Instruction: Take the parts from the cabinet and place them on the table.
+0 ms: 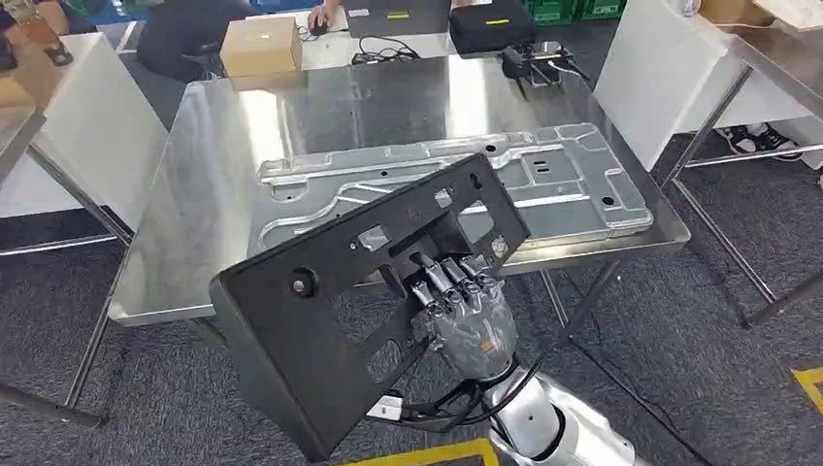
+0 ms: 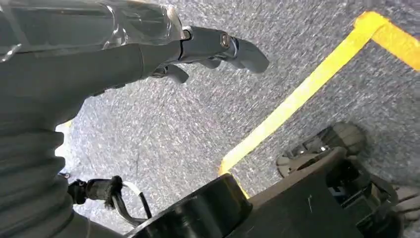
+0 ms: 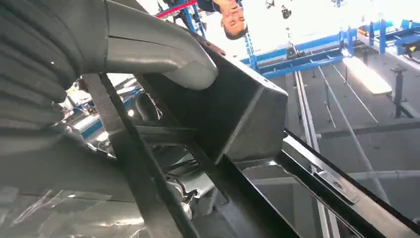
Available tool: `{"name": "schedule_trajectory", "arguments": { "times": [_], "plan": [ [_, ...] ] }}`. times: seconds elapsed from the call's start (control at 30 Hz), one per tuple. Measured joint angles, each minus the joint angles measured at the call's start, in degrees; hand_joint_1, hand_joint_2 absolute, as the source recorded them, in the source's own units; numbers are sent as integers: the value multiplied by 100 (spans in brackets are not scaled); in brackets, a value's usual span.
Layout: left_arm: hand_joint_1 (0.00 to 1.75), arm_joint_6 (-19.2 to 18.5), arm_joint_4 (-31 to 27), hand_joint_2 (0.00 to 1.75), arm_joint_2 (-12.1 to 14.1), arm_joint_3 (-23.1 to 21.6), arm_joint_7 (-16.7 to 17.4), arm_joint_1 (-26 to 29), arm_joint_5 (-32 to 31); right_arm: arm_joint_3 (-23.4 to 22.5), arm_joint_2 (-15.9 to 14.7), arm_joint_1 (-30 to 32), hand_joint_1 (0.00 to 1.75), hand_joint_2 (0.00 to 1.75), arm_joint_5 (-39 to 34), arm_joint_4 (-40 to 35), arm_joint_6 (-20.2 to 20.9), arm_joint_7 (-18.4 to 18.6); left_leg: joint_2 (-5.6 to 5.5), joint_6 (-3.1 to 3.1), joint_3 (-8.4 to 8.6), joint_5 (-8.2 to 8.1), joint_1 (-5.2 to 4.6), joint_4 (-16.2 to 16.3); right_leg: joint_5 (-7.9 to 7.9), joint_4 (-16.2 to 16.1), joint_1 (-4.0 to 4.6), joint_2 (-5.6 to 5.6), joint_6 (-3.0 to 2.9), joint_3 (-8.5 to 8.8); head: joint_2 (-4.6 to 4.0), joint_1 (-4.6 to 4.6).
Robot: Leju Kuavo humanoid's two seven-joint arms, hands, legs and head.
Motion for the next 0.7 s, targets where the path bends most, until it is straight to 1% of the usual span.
{"name": "schedule_trajectory", "arguments": {
  "times": [0.03, 0.07, 0.1, 0.13, 0.17, 0.2, 0.23, 0.27, 0.3, 0.33, 0.37, 0.4, 0.43, 0.47, 0.5, 0.53, 0.57, 0.6, 0.63, 0.67, 0.7],
  "plan": [
    [0, -2, 0, 175, 0, 0, 0, 2, 0, 0, 0, 1, 175, 175, 2, 0, 0, 0, 0, -53, 54, -94, 17, 53, 390, -543, -27, -5, 19, 191, 0, 0],
    [0, 0, 0, 175, 9, 0, 0, -1, 0, 0, -9, 10, 175, 175, 2, 4, -2, -4, -3, -107, 51, -178, -8, 119, 353, -681, -7, -1, 2, 207, 0, 0],
    [0, 0, 0, 175, 9, 0, 0, -9, 0, 2, -4, 4, 175, 175, 0, 7, -2, -9, -2, -129, 16, -209, -3, 142, 195, -661, 8, 1, -112, 215, 0, 0],
    [0, -2, 0, 175, 9, 0, 0, -14, 0, 0, 0, 12, 175, 175, 0, 7, -6, -15, 2, -164, 6, -242, -2, 149, 326, -652, 15, 11, -170, 191, 0, 0],
    [0, 0, 0, 175, 9, 0, 0, -11, 2, 0, -2, 14, 175, 175, -2, 9, -7, -15, 4, -191, 38, -234, 2, 175, 289, -655, 26, 10, -220, 189, 0, 0],
    [0, 0, 0, 175, 13, 0, 2, -18, 2, 0, -2, 12, 175, 175, -2, 9, -7, -15, 2, -202, 55, -265, 10, 161, 291, -655, 9, 17, -257, 223, 0, 0],
    [0, 0, 0, 175, 31, 0, 0, -21, 2, 0, 11, 9, 175, 175, -2, 9, -11, -17, 9, -225, -3, -281, 27, 286, 273, -661, -1, 19, -287, 263, 0, 0],
    [0, 0, 0, 175, 26, 2, 0, -23, 2, -2, 11, 5, 175, 175, 0, 9, -11, -22, 17, -269, -167, -322, 30, 620, 245, -662, -8, 19, -324, 292, 0, -7],
    [0, 0, 0, 175, 26, 2, -2, -30, 4, -2, 17, 6, 175, 175, 0, 9, -11, -26, 19, -314, -466, -445, 59, 1126, 215, -662, -7, 19, -345, 309, 0, -7],
    [0, 0, -2, 175, 26, 7, -9, -52, 7, -2, 17, 9, 175, 175, 0, 9, -11, -26, 19, -345, -736, -601, 72, 1549, 188, -662, -2, 17, -350, 327, 0, -7],
    [0, 0, -2, 175, 24, 15, -17, -85, 7, 0, 15, 16, 175, 175, 0, 11, -11, -33, 21, -366, -1000, -788, 76, 1927, 149, -662, 6, 13, -353, 357, 0, -7],
    [0, 0, -2, 175, 20, 24, -17, -102, 11, 0, 15, 26, 175, 175, 0, 11, -17, -35, 22, -365, -1153, -861, 76, 2105, 112, -662, 13, 12, -355, 399, 0, -4],
    [0, -7, -2, 175, 20, 31, -17, -109, 13, 0, 15, 41, 175, 175, 0, 11, -22, -35, 21, -346, -1170, -787, 74, 2032, 66, -662, 27, 13, -358, 467, 0, -7],
    [0, -7, -2, 175, 20, 35, -15, -103, 15, 0, 17, 53, 175, 175, 0, 11, -24, -42, 21, -307, -1087, -559, 61, 1714, 15, -662, 51, 20, -358, 548, 0, -7],
    [0, -7, -2, 175, 17, 37, -13, -93, 15, 0, 20, 58, 175, 175, 0, 11, -28, -55, 21, -238, -935, -229, 42, 1262, -31, -666, 71, 25, -361, 626, 0, -7],
    [0, -7, -2, 175, 20, 37, 4, -80, 13, -2, 22, 57, 175, 175, 0, 11, -33, -81, 21, -135, -761, 154, 3, 717, -79, -677, 97, 27, -362, 704, 0, -7],
    [0, -7, 2, 175, 41, 37, 6, -58, 13, -4, 18, 62, 175, 175, 0, 15, -33, -83, 33, -2, -685, 405, -64, 334, -111, -697, 75, 28, -365, 731, 0, -5],
    [0, -7, 2, 175, 52, 37, 7, -68, 11, -7, 24, 63, 175, 175, -2, 26, -42, -85, 37, 35, -643, 218, -92, 313, -126, -726, 107, 58, -338, 755, 0, -2],
    [0, -7, 2, 175, 50, 37, 9, -72, 2, -9, 24, 65, 175, 175, -2, 26, -48, -85, 32, 62, -530, 195, -103, 168, -147, -727, 80, 52, -309, 734, 0, -4],
    [0, -7, 2, 175, 52, 39, 11, -56, 4, -9, 26, 83, 175, 175, -2, 31, -48, -87, 50, 20, -522, 230, -117, 133, -103, -674, 91, 43, -293, 753, 0, -4],
    [0, -7, 4, 175, 52, 37, 20, -44, -2, -9, 31, 88, 175, 175, -2, 28, -48, -92, 49, 31, -463, 218, -118, 105, -88, -664, 94, 26, -272, 794, 0, -2]
  ]
}}
